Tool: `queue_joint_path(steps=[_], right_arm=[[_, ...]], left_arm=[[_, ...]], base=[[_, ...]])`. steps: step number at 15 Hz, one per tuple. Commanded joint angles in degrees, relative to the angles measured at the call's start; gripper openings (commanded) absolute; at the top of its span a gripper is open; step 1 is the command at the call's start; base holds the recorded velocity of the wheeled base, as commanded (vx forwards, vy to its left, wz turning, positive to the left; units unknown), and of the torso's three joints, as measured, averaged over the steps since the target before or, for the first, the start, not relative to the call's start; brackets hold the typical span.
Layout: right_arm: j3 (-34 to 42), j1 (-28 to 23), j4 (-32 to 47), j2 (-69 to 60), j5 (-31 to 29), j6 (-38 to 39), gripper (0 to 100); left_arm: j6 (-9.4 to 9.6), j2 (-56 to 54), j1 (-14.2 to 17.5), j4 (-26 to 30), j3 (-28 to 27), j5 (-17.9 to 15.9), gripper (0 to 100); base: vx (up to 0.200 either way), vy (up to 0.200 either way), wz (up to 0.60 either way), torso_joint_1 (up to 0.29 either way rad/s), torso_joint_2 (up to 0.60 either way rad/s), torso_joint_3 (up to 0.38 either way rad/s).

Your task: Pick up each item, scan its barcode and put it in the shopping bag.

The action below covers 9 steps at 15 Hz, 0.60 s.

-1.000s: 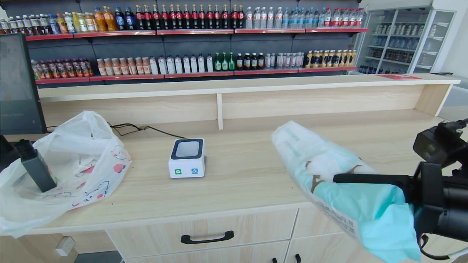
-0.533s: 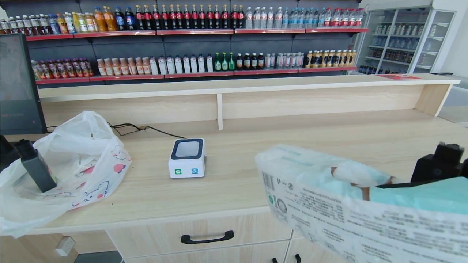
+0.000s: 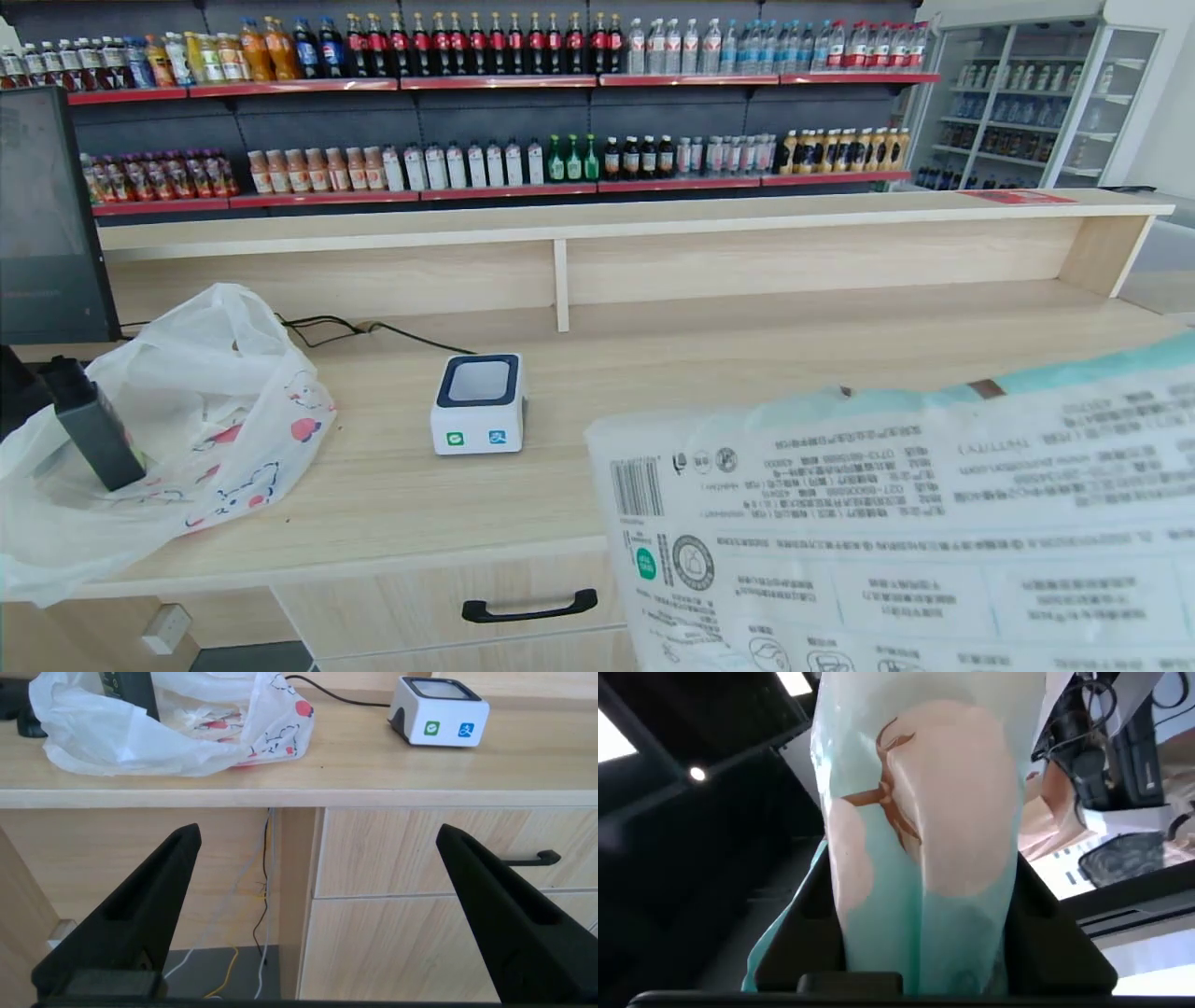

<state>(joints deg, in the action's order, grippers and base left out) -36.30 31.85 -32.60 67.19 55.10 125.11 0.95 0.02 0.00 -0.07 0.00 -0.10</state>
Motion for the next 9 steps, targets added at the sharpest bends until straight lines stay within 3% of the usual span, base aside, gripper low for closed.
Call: queue_joint_path(steps=[1, 5, 9], right_arm=[[0.27, -3.29, -3.70, 5.05, 4.66, 4.18, 0], [2.20, -3.47, -10.47, 4.08, 10.64, 13.93, 0], [2.38, -3.82, -16.27, 4.70, 10.90, 21.58, 0]], left_arm=[[0.02, -0.02, 0.00, -0.01, 0.00, 0.01, 100], [0.02, -0.02, 0.00, -0.01, 0.00, 0.01, 100], [0.02, -0.02, 0.00, -0.01, 0.00, 0.01, 100]], base=[[0.000, 0.000, 0.00, 0.000, 0.00, 0.000], [0.000, 0.000, 0.00, 0.000, 0.00, 0.000], [0.000, 0.000, 0.00, 0.000, 0.00, 0.000]])
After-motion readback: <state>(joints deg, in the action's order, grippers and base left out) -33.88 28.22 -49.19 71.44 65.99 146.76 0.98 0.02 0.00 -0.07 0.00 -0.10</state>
